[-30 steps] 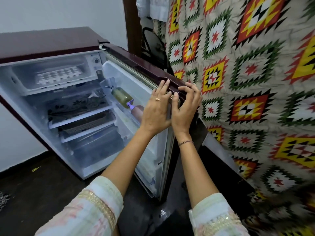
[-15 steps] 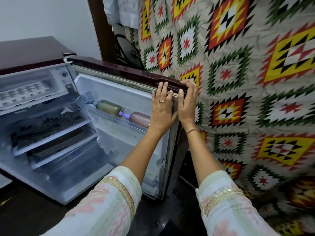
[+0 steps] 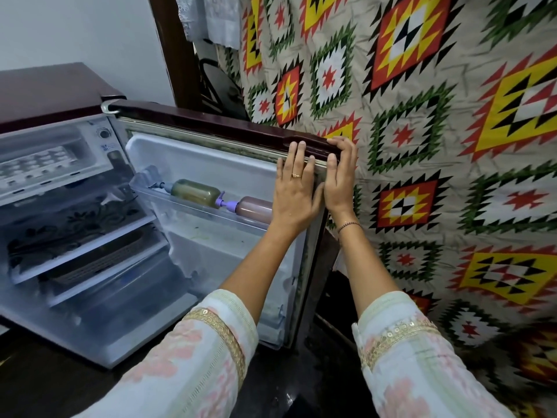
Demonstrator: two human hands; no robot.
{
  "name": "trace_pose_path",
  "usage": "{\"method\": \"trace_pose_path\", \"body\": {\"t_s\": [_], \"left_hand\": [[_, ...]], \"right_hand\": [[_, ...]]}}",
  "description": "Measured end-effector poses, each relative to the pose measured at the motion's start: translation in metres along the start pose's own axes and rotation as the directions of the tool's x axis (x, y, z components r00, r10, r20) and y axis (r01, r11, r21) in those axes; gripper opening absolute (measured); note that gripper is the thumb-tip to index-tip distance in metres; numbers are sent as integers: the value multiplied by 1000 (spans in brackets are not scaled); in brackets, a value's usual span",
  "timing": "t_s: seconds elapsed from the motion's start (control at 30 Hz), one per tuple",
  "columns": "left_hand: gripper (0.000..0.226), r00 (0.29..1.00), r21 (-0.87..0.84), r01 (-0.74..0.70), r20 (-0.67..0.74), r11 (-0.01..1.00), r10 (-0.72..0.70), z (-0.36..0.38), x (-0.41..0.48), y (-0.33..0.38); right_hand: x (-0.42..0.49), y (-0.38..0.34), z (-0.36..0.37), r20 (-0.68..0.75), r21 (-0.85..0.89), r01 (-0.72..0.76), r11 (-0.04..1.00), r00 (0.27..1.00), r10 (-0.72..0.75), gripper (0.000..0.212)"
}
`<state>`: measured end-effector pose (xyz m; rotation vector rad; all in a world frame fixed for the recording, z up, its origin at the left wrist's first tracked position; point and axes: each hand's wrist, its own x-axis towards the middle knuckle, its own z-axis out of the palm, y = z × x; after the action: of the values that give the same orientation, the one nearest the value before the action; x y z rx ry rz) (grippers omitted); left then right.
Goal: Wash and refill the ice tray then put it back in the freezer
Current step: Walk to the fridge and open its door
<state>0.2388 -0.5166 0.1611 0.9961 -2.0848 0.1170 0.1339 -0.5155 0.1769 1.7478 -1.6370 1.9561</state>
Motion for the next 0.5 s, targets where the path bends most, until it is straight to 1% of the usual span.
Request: {"method": "trace_pose_path", "body": {"t_s": [0.13,0.23,0.3,0.33,0.4,0.5], "left_hand": [[49,999,-25,-17,42,1000,18,-12,-3,-5],[48,996,-25,-23,85,999,25,-24,-4,-8],[49,995,-16,4,96,1000,-3,-33,-7,-12],[50,995,-7,36,95,999,-35,-36,-11,-15],[53,990,31,111,81,993,-113,-44,-21,-22],[55,980,98,178,70,979,-185,-55,-37,-34]], "right_hand": [[-3,-4,1,-24,-57,2,998,1000,-3,30],[-8,-15,2,-63,-161,-45,986,997,35,35],[-17,-26,4,-123,-238,-63,969,992,34,41],[-23,-33,6,-130,-270,-46,962,991,11,44],[-37,-46,12,-74,-332,27,943,996,-55,49],[-59,-62,26,68,-399,133,907,991,-115,53]]}}
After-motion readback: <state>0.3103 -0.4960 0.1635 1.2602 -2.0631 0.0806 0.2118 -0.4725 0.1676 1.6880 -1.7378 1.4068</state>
